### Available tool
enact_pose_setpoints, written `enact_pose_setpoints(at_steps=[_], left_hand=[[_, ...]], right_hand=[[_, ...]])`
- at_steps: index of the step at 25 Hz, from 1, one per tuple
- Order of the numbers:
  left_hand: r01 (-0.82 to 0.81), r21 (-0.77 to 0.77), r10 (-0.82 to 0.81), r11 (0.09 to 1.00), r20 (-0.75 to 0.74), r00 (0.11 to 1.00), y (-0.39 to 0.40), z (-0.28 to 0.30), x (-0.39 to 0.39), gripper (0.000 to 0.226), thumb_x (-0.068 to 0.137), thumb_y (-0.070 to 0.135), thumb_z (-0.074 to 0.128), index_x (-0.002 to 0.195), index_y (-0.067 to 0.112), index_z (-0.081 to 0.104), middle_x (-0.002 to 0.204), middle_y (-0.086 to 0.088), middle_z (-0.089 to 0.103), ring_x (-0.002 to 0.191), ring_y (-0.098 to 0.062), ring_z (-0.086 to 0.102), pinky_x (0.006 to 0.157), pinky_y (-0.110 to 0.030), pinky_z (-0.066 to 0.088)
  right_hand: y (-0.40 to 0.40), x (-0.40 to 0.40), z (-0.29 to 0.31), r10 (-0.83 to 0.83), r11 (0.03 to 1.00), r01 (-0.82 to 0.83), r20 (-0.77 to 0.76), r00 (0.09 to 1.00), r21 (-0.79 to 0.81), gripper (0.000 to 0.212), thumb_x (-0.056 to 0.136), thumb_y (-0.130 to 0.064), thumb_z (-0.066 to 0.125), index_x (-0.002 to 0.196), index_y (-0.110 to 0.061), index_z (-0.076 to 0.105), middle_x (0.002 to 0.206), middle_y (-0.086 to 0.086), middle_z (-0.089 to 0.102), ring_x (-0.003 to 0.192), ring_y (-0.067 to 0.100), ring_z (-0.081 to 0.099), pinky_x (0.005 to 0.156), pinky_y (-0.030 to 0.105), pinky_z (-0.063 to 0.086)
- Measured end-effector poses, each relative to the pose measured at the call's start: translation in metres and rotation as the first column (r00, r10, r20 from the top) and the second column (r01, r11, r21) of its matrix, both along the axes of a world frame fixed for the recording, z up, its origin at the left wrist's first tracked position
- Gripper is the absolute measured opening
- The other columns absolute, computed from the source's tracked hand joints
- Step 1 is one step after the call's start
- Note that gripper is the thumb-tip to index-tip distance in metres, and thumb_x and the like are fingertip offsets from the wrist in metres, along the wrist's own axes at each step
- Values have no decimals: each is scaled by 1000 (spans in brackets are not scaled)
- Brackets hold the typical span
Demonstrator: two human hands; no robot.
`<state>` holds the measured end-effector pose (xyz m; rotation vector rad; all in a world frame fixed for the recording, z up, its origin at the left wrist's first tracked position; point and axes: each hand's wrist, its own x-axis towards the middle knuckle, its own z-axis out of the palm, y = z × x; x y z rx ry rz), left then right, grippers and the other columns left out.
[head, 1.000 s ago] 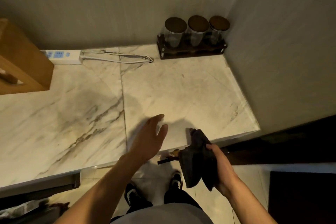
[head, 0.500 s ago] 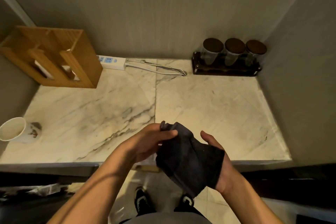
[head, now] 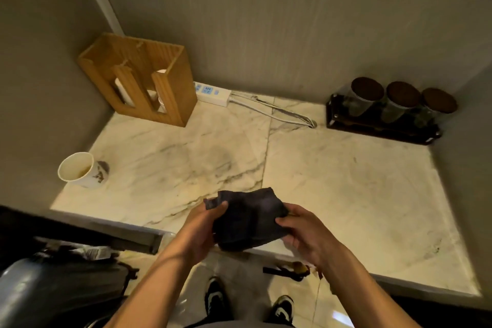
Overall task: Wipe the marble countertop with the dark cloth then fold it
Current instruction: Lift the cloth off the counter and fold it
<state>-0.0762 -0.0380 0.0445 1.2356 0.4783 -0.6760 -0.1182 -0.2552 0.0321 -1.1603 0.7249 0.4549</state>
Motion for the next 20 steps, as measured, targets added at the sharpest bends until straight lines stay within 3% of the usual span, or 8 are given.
enact_pose_setpoints(at_steps=[2, 4, 7, 9, 12, 16, 20], left_hand=[[-80, -56, 77, 995, -56, 995, 7, -10, -4, 25, 91, 12, 54, 114, 9, 64, 109, -16, 71, 99, -33, 66, 77, -42, 54], [-152, -70, 143, 986, -117, 983, 13, -19, -3, 25, 91, 11, 54, 113, 9, 64, 105, -16, 71, 92, -33, 67, 69, -38, 56], [-213, 34, 216, 976, -164, 963, 17, -28, 7, 23, 89, 8, 59, 112, 2, 62, 108, -22, 69, 96, -39, 67, 65, -41, 59], [-159, 162, 185, 974, -160, 970, 16, -32, 15, 21, 89, 7, 60, 109, 1, 61, 105, -22, 67, 94, -38, 67, 67, -41, 60], [-47, 304, 96, 951, -148, 984, 15, -34, 24, 18, 90, 9, 60, 106, 2, 62, 99, -23, 67, 84, -35, 69, 64, -37, 60], [69, 408, -16, 910, -131, 991, 17, -32, 30, 9, 92, 8, 57, 94, 2, 63, 84, -22, 70, 64, -28, 67, 58, -34, 60], [184, 553, -140, 812, -122, 983, 20, -35, 28, 9, 89, 15, 62, 84, 8, 64, 71, -16, 73, 61, -29, 71, 65, -42, 61]], right_hand=[[12, 28, -1, 53, 984, -50, 9, 999, -173, 33, 78, 12, 57, 99, -11, 70, 97, 14, 71, 88, 29, 63, 66, 30, 49], [21, 58, -4, 97, 947, -84, 27, 995, -309, 34, 76, 14, 56, 97, -10, 68, 96, 13, 72, 91, 25, 65, 76, 35, 54], [32, 100, -13, 186, 864, -136, 56, 981, -485, 37, 72, 12, 59, 89, -20, 69, 92, 6, 73, 94, 23, 66, 88, 37, 53], [38, 119, -17, 267, 767, -182, 48, 962, -616, 36, 71, 6, 61, 82, -26, 68, 89, -2, 72, 93, 19, 65, 86, 34, 53], [43, 133, -18, 389, 612, -238, 25, 921, -754, 34, 74, 3, 60, 87, -28, 68, 91, -6, 69, 88, 14, 61, 70, 18, 46], [45, 145, -24, 563, 402, -310, -34, 826, -862, 31, 82, -6, 63, 106, -25, 66, 101, -6, 69, 95, 15, 60, 81, 20, 42], [45, 145, -31, 581, 335, -330, -83, 810, -882, 29, 86, -11, 62, 112, -22, 63, 107, -3, 68, 99, 20, 61, 82, 24, 43]])
